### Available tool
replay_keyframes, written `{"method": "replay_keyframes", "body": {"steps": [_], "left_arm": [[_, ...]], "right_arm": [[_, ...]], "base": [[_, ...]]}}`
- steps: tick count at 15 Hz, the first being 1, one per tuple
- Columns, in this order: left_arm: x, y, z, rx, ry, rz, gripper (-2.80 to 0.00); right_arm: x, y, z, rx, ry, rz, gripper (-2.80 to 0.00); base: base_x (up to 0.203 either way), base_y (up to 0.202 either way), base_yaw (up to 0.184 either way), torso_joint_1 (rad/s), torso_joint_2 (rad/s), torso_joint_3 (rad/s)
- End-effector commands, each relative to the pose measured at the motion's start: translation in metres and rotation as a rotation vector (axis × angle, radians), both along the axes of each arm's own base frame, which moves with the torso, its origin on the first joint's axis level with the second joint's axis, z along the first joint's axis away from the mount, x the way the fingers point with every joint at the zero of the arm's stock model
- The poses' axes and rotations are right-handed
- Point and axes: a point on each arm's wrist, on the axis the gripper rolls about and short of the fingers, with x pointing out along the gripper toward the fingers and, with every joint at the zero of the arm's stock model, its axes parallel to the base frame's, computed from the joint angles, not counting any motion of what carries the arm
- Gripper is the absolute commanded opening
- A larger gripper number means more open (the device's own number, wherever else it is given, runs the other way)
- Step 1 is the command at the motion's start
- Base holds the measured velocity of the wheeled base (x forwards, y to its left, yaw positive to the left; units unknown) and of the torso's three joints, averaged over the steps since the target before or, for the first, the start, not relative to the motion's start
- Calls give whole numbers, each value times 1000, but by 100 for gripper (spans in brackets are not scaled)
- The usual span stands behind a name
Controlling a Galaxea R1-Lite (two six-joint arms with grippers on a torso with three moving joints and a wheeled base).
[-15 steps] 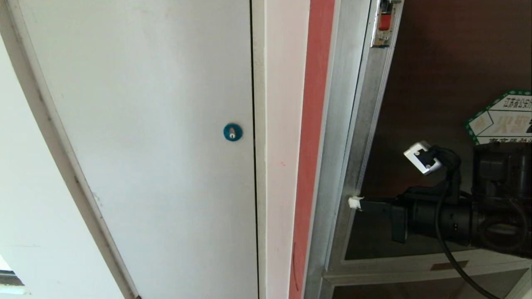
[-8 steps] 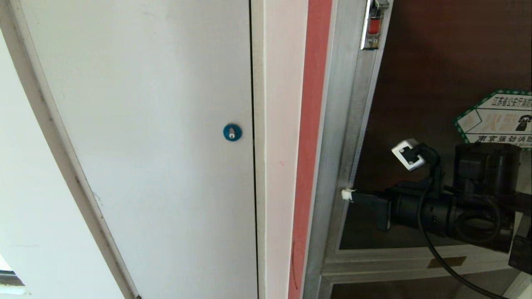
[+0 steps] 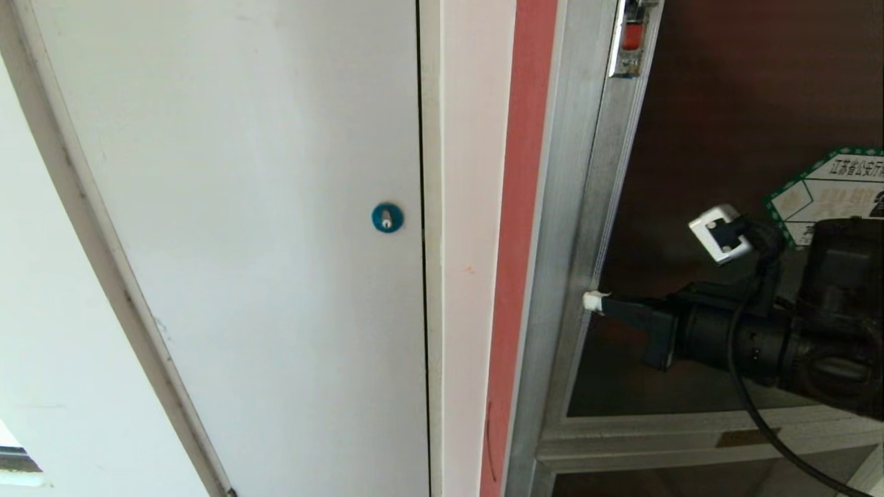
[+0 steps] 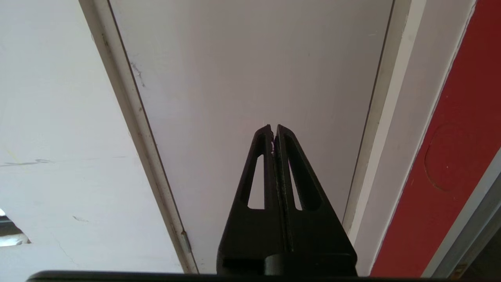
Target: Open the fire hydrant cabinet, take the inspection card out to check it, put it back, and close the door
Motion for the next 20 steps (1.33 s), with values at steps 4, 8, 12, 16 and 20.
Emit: {"method": "replay_keyframes", "body": {"steps": [4, 8, 12, 16, 20], "left_arm": [[2, 0, -6, 0, 22, 0, -280], [2, 0, -6, 0, 21, 0, -280], [2, 0, -6, 0, 21, 0, -280], [2, 0, -6, 0, 21, 0, -280], [2, 0, -6, 0, 21, 0, -280]], "right_arm": [[-46, -7, 51, 117, -134, 132, -280], [-42, -6, 72, 129, -163, 128, -280], [-26, -1, 89, 140, -204, 45, -280], [-11, 5, 95, 142, -215, 10, -280], [3, 10, 101, 146, -226, -26, -280]], "base": [[0, 0, 0, 0, 0, 0], [0, 0, 0, 0, 0, 0], [0, 0, 0, 0, 0, 0], [0, 0, 0, 0, 0, 0], [0, 0, 0, 0, 0, 0]]}}
